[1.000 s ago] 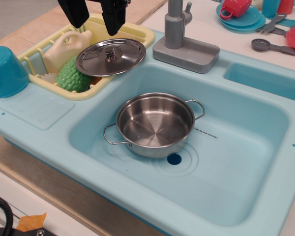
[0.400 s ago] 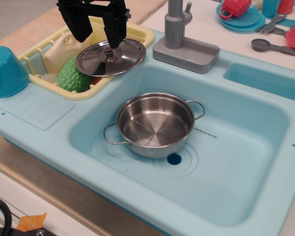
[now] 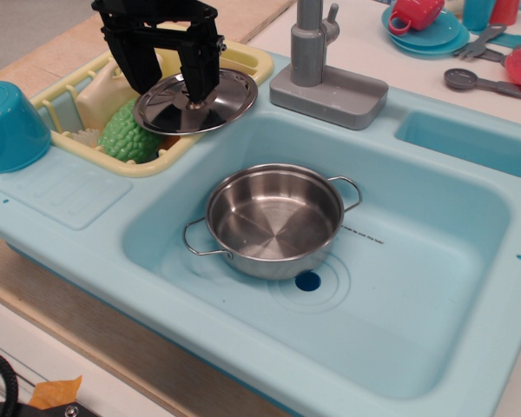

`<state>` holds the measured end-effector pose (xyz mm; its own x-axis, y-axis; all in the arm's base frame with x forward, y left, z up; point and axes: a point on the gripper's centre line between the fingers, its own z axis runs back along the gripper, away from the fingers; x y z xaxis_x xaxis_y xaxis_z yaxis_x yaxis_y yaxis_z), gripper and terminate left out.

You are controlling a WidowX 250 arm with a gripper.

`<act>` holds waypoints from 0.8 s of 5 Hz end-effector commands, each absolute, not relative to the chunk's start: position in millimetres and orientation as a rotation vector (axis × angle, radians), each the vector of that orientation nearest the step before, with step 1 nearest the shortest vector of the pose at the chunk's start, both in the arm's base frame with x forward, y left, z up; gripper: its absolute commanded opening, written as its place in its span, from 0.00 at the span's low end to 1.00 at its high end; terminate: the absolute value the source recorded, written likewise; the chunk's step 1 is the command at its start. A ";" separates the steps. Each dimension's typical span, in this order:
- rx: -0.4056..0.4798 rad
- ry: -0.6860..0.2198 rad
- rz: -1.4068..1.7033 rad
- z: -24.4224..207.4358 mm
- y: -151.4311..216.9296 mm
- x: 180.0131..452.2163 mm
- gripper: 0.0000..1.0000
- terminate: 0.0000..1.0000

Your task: Put lid on pot or pan

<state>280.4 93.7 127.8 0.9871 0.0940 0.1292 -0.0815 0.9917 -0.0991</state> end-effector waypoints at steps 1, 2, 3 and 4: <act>-0.091 -0.163 0.085 135.5 98.9 289.5 1.00 0.00; -0.085 -0.166 0.084 133.8 96.7 293.3 1.00 0.00; -0.098 -0.122 0.098 131.9 96.7 297.2 0.00 0.00; -0.109 -0.120 0.101 128.6 96.3 297.8 0.00 0.00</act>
<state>293.3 94.4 120.4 0.9898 0.1193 0.0784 -0.1089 0.9860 -0.1264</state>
